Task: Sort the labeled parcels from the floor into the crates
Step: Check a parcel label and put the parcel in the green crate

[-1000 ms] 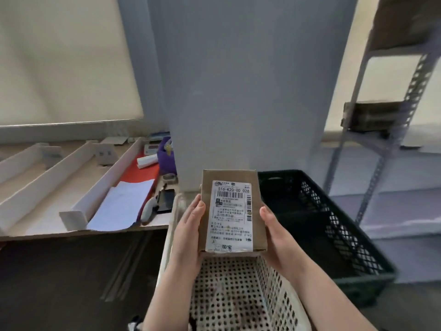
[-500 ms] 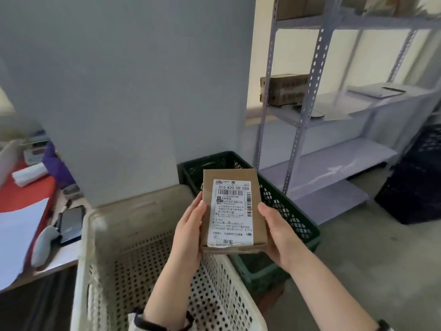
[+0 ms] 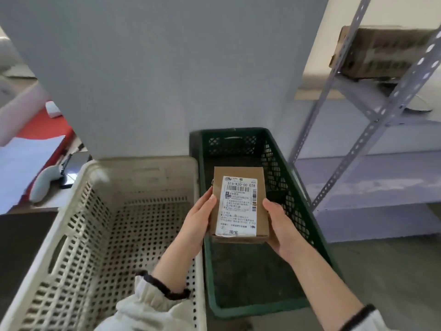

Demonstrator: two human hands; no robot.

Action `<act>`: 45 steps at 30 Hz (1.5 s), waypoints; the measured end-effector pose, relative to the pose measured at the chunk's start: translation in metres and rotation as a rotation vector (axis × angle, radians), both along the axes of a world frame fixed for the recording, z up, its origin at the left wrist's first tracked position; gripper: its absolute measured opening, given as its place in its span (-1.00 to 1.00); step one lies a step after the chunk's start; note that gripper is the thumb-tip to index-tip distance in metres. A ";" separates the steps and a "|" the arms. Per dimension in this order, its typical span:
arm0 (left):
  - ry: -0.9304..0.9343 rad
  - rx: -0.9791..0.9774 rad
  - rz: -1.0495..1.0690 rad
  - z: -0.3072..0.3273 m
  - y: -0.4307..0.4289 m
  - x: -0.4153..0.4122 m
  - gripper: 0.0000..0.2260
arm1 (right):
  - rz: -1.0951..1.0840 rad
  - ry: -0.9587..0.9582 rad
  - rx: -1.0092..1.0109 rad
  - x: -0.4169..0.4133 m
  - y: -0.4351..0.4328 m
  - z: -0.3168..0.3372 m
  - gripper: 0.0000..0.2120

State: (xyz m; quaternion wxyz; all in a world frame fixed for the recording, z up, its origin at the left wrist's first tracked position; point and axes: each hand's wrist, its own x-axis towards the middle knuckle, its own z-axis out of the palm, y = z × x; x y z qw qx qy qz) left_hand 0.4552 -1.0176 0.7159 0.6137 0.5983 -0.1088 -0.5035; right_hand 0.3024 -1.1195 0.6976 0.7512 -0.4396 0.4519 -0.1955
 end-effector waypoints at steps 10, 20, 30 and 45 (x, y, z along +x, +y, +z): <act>-0.053 0.294 -0.044 -0.084 -0.048 -0.026 -0.60 | 0.044 0.263 0.259 -0.007 -0.058 -0.096 -0.67; -0.051 0.513 -0.138 -0.149 -0.085 -0.043 -0.67 | 0.080 0.334 0.417 -0.015 -0.089 -0.157 -0.68; -0.151 0.510 -0.113 -0.165 -0.087 -0.047 -0.64 | 0.094 0.337 0.393 -0.018 -0.091 -0.178 -0.60; -1.496 0.822 -1.001 -0.137 -0.053 -0.068 -0.51 | 0.322 0.519 0.021 0.019 -0.102 -0.160 -0.47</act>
